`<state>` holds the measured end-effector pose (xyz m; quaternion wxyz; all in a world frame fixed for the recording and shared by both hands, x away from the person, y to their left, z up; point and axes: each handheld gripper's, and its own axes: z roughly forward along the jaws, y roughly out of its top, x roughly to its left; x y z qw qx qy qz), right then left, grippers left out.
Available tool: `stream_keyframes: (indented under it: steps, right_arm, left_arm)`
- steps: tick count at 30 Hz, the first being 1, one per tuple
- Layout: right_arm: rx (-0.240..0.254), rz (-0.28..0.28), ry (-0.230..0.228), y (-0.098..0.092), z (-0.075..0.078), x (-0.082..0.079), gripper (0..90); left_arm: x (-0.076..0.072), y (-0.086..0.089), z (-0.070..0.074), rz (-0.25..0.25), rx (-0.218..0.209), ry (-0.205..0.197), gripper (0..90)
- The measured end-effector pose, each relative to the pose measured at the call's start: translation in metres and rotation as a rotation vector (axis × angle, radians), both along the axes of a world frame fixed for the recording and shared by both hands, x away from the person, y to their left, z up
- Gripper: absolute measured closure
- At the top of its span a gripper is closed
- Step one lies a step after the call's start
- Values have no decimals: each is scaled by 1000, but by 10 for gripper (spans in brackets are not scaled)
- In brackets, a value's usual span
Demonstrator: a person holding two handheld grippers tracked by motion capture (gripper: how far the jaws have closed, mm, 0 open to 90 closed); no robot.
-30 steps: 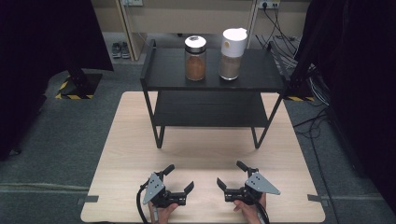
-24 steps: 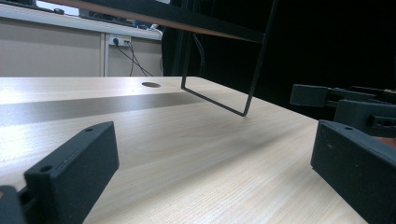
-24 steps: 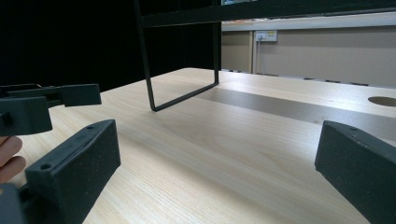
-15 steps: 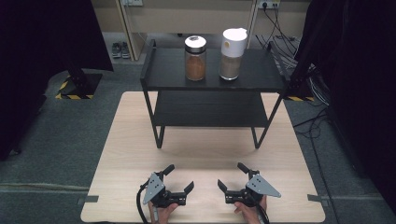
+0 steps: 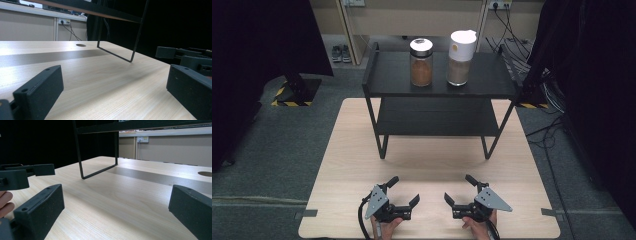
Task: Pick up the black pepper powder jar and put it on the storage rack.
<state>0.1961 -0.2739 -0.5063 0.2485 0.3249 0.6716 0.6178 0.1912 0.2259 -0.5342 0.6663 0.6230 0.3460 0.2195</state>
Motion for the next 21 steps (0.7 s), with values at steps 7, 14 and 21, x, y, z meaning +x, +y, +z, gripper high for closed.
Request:
stream_keyframes:
  steps: [7,14,21]
  right_arm:
    - [3,5,1,0,0,1,4]
    - [3,8,2,0,0,1,4]
    - [3,6,4,0,-1,1,4]
  left_arm:
    - [0,0,0,1,-1,0,4]
    - [0,0,0,1,-3,0,4]
    - [0,0,0,1,-3,1,4]
